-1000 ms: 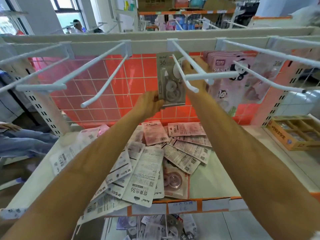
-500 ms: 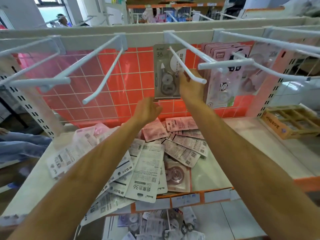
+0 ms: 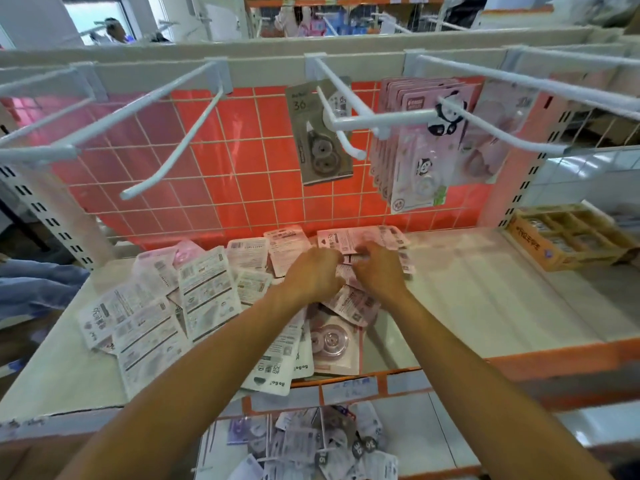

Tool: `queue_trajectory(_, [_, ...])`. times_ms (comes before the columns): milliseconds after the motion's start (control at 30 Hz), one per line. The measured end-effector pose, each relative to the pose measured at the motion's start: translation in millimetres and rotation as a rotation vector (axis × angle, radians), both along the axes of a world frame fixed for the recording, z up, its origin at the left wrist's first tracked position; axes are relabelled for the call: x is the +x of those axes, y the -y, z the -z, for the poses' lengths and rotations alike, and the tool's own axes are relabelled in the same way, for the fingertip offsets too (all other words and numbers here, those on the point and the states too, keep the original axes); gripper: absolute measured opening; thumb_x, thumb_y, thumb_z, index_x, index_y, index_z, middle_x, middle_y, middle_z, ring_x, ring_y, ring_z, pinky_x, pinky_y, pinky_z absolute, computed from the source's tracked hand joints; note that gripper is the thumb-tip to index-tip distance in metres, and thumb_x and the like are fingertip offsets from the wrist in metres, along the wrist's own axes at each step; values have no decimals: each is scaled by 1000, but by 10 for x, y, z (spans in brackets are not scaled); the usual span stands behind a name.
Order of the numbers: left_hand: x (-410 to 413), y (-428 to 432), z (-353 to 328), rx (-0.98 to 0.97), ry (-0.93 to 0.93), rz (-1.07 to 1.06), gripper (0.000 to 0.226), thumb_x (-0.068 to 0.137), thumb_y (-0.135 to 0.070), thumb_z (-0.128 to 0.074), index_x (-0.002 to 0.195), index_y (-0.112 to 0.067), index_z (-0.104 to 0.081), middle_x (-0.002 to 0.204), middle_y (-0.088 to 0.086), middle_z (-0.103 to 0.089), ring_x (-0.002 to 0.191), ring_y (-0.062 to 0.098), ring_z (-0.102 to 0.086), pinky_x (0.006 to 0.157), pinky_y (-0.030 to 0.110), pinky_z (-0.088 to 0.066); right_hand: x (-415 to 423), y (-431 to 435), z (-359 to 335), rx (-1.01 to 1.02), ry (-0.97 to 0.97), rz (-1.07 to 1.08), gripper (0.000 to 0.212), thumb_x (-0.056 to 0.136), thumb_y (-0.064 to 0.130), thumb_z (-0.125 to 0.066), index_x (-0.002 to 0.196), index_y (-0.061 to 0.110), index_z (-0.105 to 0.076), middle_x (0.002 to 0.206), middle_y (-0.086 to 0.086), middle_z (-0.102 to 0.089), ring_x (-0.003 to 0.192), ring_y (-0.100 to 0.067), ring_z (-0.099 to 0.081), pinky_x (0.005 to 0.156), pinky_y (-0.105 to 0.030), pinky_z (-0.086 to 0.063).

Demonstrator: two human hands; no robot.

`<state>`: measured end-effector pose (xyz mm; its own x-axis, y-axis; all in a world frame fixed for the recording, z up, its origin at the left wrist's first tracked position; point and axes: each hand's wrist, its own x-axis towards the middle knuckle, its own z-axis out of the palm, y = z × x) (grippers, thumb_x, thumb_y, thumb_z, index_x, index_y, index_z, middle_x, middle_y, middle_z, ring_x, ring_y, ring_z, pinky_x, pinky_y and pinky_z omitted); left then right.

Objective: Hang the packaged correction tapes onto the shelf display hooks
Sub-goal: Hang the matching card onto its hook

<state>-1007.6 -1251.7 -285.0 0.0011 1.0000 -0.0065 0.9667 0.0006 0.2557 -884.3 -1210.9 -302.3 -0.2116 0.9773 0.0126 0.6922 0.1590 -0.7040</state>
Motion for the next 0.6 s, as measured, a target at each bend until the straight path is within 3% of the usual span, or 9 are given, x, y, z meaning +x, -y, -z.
queue_trajectory(100, [100,26,87,-42,-83,-10,38,86,-22,-61,122,-9,-58,120,13,-62,108,29,-59,87,38,-51,109,34,109,-7,104,-78,35,82,17,-67,117,12,-63,114,-10,-67,104,-30,-62,82,-32,-48])
queue_trajectory(200, [156,30,165,-61,-132,-25,26,86,-24,-59,108,-9,-61,115,12,-63,105,30,-59,81,36,-47,182,99,201,37,175,-158,18,83,22,-68,97,11,-68,98,-9,-68,95,-28,-62,68,-28,-40])
queue_trajectory(333, [202,33,228,-56,-109,-83,31,87,-26,-59,113,-10,-63,119,11,-61,108,28,-58,88,37,-50,289,122,285,171,223,-178,10,83,17,-62,78,11,-66,86,-11,-68,82,-30,-62,60,-29,-38])
queue_trajectory(433, [240,64,210,-41,-90,-98,27,87,-25,-60,108,-10,-65,115,10,-62,105,28,-59,86,38,-51,349,146,268,250,284,-230,14,86,18,-56,87,13,-69,92,-10,-70,86,-30,-63,64,-35,-48])
queue_trajectory(533, [245,94,172,43,-30,-129,8,81,-14,-59,88,-9,-59,104,11,-64,95,29,-60,73,35,-47,414,188,185,321,290,-248,19,89,20,-53,99,17,-69,102,-7,-69,91,-29,-63,65,-34,-45])
queue_trajectory(600, [237,116,160,127,20,-156,22,80,-8,-59,102,-7,-62,110,12,-64,98,29,-59,77,35,-46,467,190,119,308,210,-224,20,91,25,-52,103,22,-67,107,-4,-69,93,-28,-63,66,-32,-44])
